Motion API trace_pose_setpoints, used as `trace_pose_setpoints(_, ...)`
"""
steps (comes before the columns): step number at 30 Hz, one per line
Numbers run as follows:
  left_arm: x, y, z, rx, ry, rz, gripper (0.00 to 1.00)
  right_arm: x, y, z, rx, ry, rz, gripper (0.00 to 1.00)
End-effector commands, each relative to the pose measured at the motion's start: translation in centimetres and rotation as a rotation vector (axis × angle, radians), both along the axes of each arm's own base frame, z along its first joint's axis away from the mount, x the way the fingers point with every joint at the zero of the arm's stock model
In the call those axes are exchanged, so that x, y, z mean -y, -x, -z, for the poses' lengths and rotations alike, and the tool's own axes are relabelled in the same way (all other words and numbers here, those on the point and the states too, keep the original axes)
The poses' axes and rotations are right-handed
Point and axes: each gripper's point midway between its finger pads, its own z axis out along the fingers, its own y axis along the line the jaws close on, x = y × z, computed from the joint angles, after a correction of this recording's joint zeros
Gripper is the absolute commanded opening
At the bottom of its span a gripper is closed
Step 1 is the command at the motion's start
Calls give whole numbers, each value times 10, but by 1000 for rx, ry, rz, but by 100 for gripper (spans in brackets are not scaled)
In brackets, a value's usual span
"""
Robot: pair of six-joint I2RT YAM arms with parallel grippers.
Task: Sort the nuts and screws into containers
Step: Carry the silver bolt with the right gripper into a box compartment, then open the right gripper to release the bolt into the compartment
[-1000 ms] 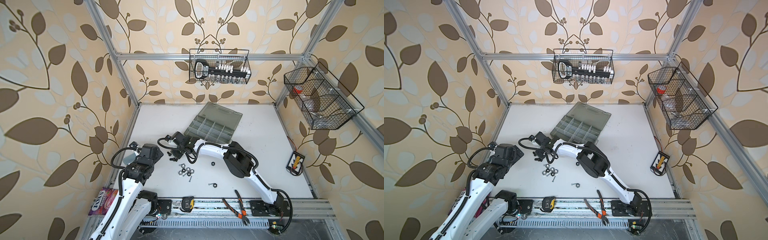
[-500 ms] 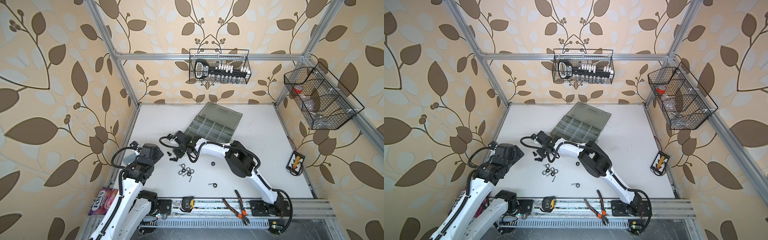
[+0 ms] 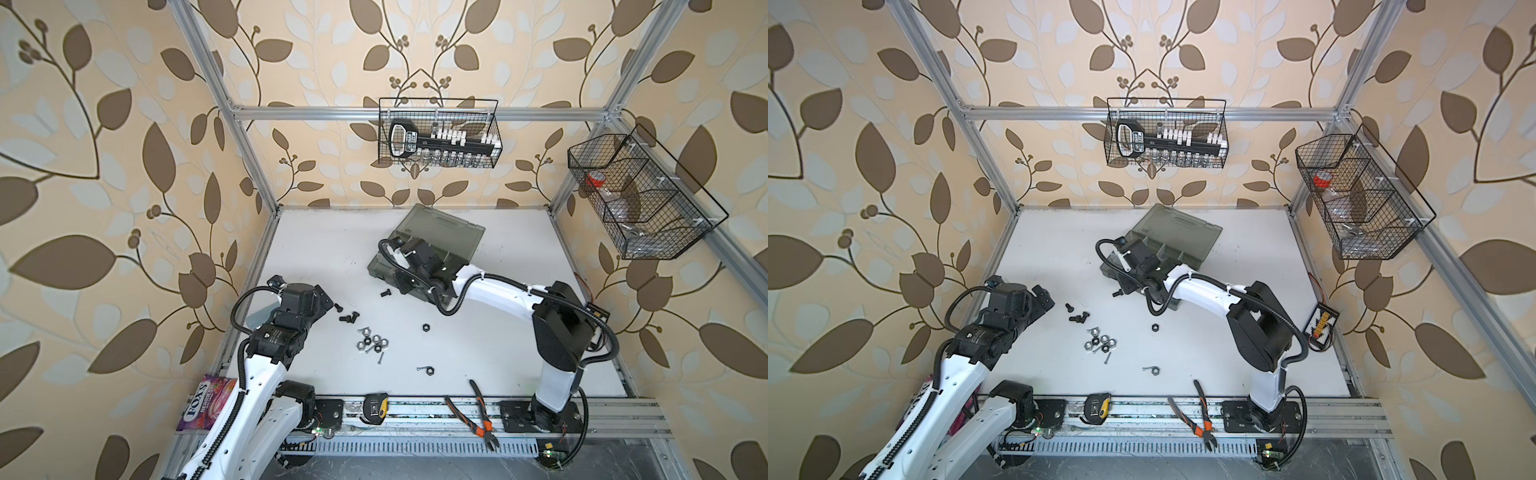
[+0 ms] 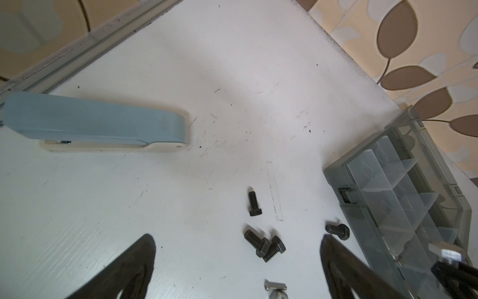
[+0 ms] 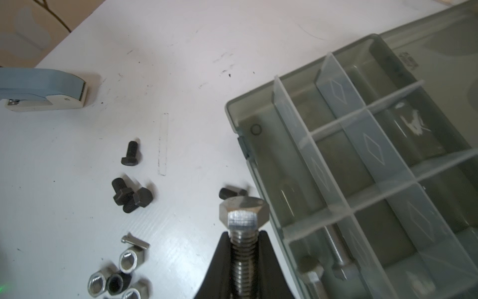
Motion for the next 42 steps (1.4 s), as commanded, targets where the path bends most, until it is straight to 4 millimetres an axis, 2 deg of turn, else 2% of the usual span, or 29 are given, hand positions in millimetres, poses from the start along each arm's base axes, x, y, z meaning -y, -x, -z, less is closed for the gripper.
trace_pose_setpoints(1, 12, -14, -17, 58, 39, 57, 99, 35, -1, 4, -4, 16, 91, 0)
trace_pose_setpoints(5, 19, -20, -16, 64, 66, 83, 99, 75, 3, 13, -39, 27, 152, 0)
trace_pose_setpoints(8, 18, -20, -10, 45, 86, 54, 99, 89, 5, 21, -58, 41, 168, 0)
trace_pose_setpoints(27, 17, -22, -7, 30, 68, 60, 99, 114, -2, 70, -136, 160, 205, 3)
trace_pose_setpoints(29, 18, -23, -8, 35, 68, 64, 99, 117, -3, 74, -139, 173, 206, 6)
trace_pose_setpoints(35, 19, -25, -8, 35, 66, 71, 99, 122, -5, 76, -142, 203, 202, 31)
trace_pose_setpoints(37, 19, -25, -7, 32, 67, 72, 99, 123, -5, 71, -136, 199, 200, 38)
trace_pose_setpoints(42, 22, -25, -4, 4, 72, 85, 99, 121, -3, 48, -103, 163, 194, 43)
